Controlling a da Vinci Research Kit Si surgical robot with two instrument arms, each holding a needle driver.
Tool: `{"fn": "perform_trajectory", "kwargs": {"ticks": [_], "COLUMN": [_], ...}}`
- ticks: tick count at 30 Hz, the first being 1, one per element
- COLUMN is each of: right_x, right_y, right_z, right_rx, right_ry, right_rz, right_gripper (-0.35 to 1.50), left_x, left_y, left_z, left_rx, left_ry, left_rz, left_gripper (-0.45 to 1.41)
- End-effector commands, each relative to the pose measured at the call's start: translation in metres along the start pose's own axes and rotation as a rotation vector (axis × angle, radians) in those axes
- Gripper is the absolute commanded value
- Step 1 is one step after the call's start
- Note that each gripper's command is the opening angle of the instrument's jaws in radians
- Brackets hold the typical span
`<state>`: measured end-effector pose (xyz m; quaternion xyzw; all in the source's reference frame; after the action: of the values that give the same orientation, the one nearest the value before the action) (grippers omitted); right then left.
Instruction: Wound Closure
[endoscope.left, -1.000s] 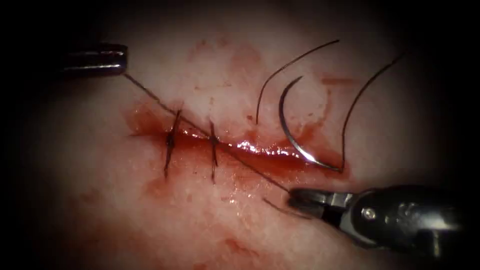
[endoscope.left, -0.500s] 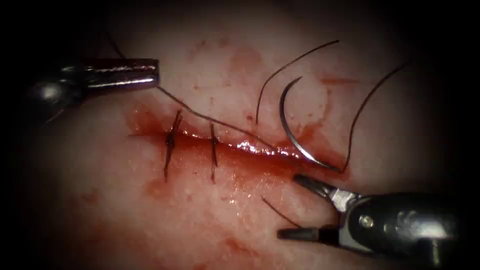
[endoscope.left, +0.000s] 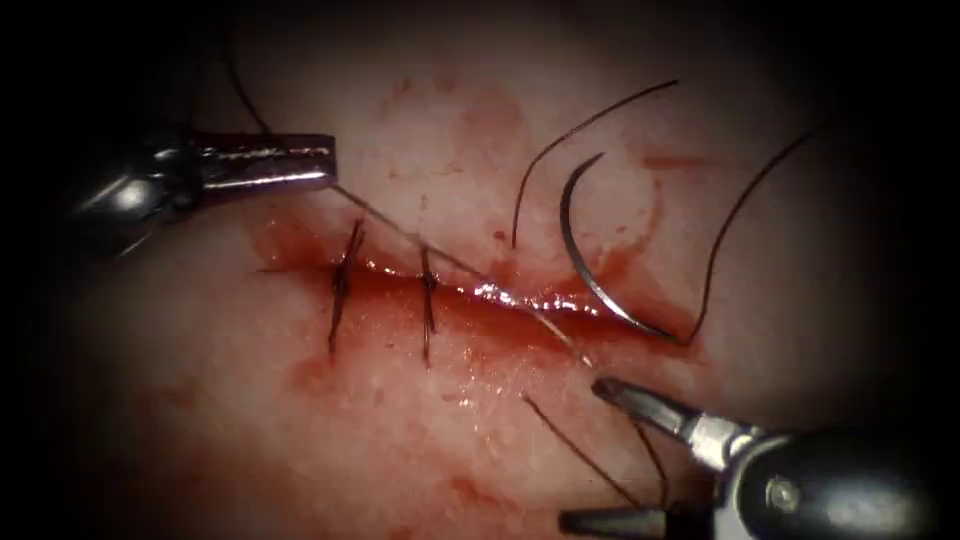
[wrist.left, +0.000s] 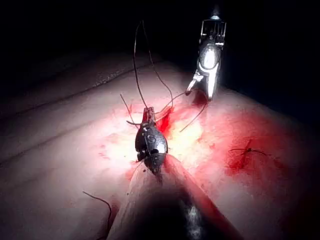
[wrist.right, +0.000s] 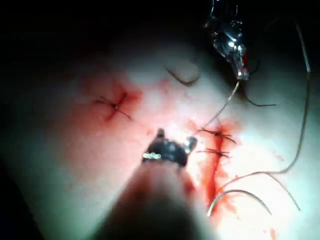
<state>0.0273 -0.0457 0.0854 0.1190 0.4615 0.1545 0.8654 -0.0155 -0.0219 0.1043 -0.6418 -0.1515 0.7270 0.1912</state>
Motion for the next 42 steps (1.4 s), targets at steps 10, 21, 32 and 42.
{"fn": "perform_trajectory", "kwargs": {"ticks": [10, 21, 32, 42], "right_x": [0.0019, 0.0029, 0.0008, -0.0022], "right_y": [0.0044, 0.0084, 0.0139, 0.0118], "right_z": [-0.0034, -0.0016, 0.0074, 0.0109], "right_rx": [-0.060, -0.007, -0.005, 0.109], "right_ry": [0.035, 0.121, 0.088, 0.098], "right_rz": [0.038, 0.044, -0.002, -0.043], "right_gripper": [1.48, -0.35, -0.35, -0.35], "left_x": [-0.0013, -0.0018, 0.0002, -0.0002], "left_y": [0.0016, 0.0033, 0.0048, 0.0008], "left_z": [0.0019, 0.0032, 0.0040, 0.0032], "left_rx": [-0.099, -0.177, -0.235, -0.170], "left_ry": [-0.014, -0.048, -0.028, -0.011], "left_rz": [0.018, 0.049, 0.043, 0.035], "left_gripper": [-0.45, -0.45, -0.45, -0.45]}}
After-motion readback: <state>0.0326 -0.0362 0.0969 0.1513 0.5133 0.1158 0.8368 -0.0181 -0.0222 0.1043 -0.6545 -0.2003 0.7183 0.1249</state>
